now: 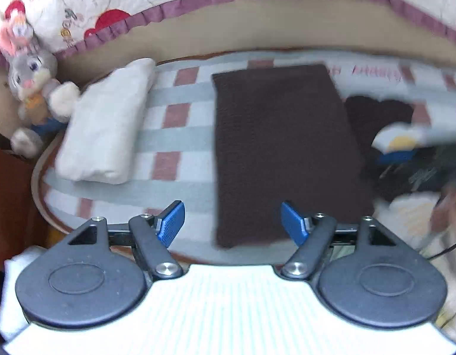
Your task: Fold clothes
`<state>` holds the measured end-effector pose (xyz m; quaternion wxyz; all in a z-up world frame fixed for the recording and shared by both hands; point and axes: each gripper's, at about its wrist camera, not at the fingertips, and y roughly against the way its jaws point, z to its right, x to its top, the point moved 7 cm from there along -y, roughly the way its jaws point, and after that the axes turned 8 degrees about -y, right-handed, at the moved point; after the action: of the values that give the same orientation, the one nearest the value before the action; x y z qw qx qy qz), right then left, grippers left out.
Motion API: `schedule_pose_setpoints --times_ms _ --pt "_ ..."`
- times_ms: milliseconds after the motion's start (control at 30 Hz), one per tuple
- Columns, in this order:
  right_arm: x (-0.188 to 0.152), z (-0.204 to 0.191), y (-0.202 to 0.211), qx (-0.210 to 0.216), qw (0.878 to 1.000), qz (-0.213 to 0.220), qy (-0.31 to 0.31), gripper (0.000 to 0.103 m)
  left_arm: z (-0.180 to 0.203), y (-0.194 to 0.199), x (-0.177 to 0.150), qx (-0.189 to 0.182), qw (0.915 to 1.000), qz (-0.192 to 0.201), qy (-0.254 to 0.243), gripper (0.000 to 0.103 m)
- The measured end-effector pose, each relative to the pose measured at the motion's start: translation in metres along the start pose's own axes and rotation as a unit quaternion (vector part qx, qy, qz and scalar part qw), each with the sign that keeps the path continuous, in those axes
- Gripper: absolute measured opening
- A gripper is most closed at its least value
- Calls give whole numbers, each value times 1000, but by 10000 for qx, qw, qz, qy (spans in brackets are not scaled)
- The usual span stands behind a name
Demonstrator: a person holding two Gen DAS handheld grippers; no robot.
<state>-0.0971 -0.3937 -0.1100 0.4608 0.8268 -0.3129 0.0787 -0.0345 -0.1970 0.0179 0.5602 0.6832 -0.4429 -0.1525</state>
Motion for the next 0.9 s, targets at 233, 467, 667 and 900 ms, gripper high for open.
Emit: schedule_pose_setpoints --times_ms 233,467,667,900 --pt "59 -75 99 -559 9939 -162 933 69 -24 5 -30 -221 9997 119 -7 74" --pt "76 -85 112 -782 9860 -1099 -981 69 -48 26 -69 -675 9938 501 722 74" --pt "98 -108 40 -1782 9741 -1329 -414 69 -82 54 -83 -734 9895 1042 688 84" --pt "119 -80 -57 -1171 9839 -1126 -739 67 -110 3 -69 -1310 9844 920 730 84"
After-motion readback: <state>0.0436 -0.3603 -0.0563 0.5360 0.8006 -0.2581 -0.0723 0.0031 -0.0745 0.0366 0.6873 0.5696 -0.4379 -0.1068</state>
